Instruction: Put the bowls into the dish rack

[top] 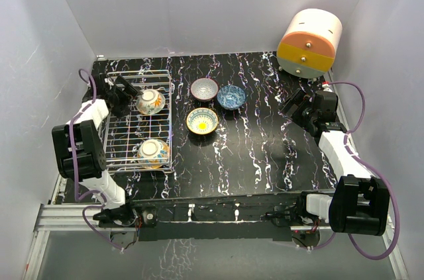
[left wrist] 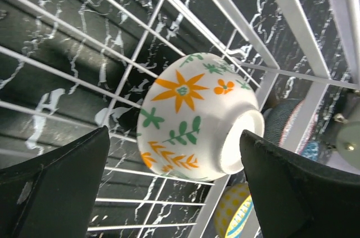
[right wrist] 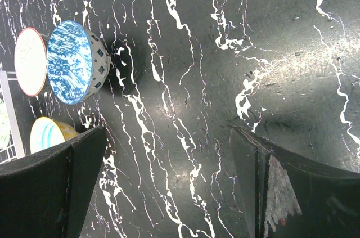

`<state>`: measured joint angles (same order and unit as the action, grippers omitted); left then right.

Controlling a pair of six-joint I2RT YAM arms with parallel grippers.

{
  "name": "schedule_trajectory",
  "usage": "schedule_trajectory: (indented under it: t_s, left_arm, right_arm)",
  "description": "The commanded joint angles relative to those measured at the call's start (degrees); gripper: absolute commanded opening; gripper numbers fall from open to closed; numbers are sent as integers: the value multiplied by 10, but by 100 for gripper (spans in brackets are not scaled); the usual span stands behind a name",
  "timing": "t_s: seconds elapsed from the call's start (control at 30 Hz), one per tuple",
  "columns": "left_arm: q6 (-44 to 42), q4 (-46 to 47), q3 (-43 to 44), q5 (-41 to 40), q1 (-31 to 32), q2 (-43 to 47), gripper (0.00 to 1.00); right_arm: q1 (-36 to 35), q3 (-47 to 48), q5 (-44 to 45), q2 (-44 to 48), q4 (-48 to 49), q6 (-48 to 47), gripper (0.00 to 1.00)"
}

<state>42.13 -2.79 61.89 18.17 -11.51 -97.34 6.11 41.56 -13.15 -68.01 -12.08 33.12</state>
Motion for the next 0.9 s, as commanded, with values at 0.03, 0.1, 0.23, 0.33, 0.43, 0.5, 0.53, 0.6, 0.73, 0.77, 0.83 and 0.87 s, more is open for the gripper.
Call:
schedule_trajectory:
  t_s: [0.03, 0.1, 0.23, 0.33, 0.43, 0.5, 0.53, 0.6, 0.73, 0.77, 0.83, 0.87]
  left_arm:
    - [-79, -120, 42, -71, 3, 40, 97]
    - [-99, -123, 44, -89, 15, 61, 97]
    - [-157, -113, 57, -155, 83, 112, 97]
    - [-212, -135, 102, -199, 135, 115, 97]
    - [-249, -151, 135, -207, 159, 92, 97]
    - [-265, -163, 159, -200, 163, 62, 97]
    - [-274, -179, 174, -203, 165, 44, 97]
    - [-289, -197, 197, -217, 170, 15, 97]
    - [-308, -199, 206, -249, 176, -3, 97]
    - [-311, -198, 206, -253, 177, -4, 97]
    - [-316, -198, 209, -259, 179, -11, 97]
    - [-319, -199, 210, -262, 181, -15, 97]
  right_arm:
    - [3, 6, -6, 0, 34, -1, 95]
    - [3, 4, -7, 0, 36, -1, 95]
    - [3, 1, -7, -2, 39, -2, 95]
    - [3, -1, -7, -2, 39, -3, 95]
    - [3, -3, -7, -2, 41, -5, 95]
    - [3, -4, -8, -4, 42, -6, 95]
    - [3, -5, -8, -4, 42, -6, 95]
    - [4, -6, -8, -5, 42, -8, 95]
    - [4, -7, -5, -5, 43, -11, 96]
    - [5, -7, -4, -7, 43, -13, 96]
    - [6, -7, -5, -10, 44, -13, 96]
    - [6, -7, -6, -12, 45, -13, 96]
